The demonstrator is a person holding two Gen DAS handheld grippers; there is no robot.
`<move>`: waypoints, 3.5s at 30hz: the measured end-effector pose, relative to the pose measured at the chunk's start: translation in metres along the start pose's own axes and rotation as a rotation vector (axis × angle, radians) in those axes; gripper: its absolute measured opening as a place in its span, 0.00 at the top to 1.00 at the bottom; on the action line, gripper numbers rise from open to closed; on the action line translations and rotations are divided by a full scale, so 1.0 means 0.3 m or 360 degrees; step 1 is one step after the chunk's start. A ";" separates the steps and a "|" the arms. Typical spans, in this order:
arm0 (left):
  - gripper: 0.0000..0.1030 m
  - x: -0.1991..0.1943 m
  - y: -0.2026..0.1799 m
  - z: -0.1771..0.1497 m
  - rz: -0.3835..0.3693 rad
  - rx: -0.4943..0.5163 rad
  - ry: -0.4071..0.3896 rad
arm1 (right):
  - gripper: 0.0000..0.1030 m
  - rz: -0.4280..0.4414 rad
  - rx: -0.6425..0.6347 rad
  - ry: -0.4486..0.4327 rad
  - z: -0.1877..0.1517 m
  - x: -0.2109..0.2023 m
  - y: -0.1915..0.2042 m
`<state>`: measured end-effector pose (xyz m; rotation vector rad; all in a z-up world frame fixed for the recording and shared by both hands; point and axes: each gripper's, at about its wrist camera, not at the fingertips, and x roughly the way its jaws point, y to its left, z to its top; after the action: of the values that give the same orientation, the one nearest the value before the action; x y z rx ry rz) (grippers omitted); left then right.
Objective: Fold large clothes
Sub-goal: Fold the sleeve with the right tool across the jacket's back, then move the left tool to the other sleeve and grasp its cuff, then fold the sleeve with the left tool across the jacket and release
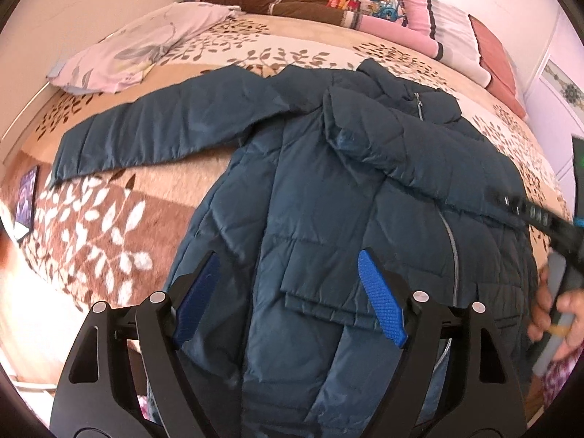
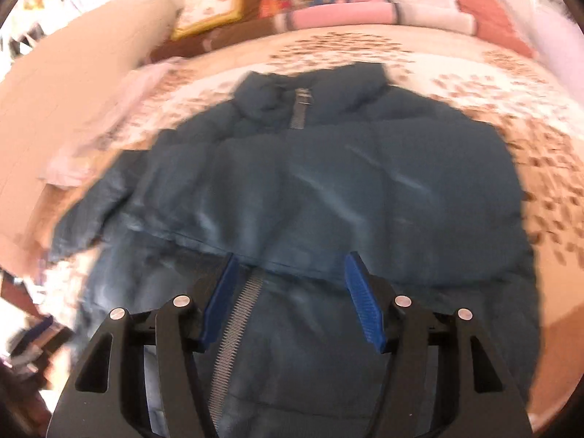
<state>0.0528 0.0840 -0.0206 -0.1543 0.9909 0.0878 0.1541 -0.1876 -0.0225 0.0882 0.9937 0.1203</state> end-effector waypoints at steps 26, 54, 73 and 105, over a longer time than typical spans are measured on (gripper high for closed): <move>0.25 0.160 -0.186 0.276 0.0145 0.0186 -0.0040 | 0.41 -0.0278 0.0077 0.0090 -0.163 -0.010 -0.174; 0.31 0.267 0.862 0.161 -0.0033 -0.1111 -0.0032 | 0.41 -0.0203 0.0018 0.0164 -0.175 -0.025 -0.060; 0.96 0.401 1.014 0.246 -0.0025 -0.1335 -0.0136 | 0.41 -0.0244 -0.0040 0.0193 -0.169 0.001 -0.035; 0.97 0.253 -0.449 0.279 -0.0568 0.0529 -0.0060 | 0.41 -0.0151 0.0309 -0.0005 -0.273 -0.195 -0.325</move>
<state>0.1827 -0.0343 -0.0270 -0.0220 0.9140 -0.3975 0.0596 -0.2907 -0.0311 0.2188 1.0031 -0.0635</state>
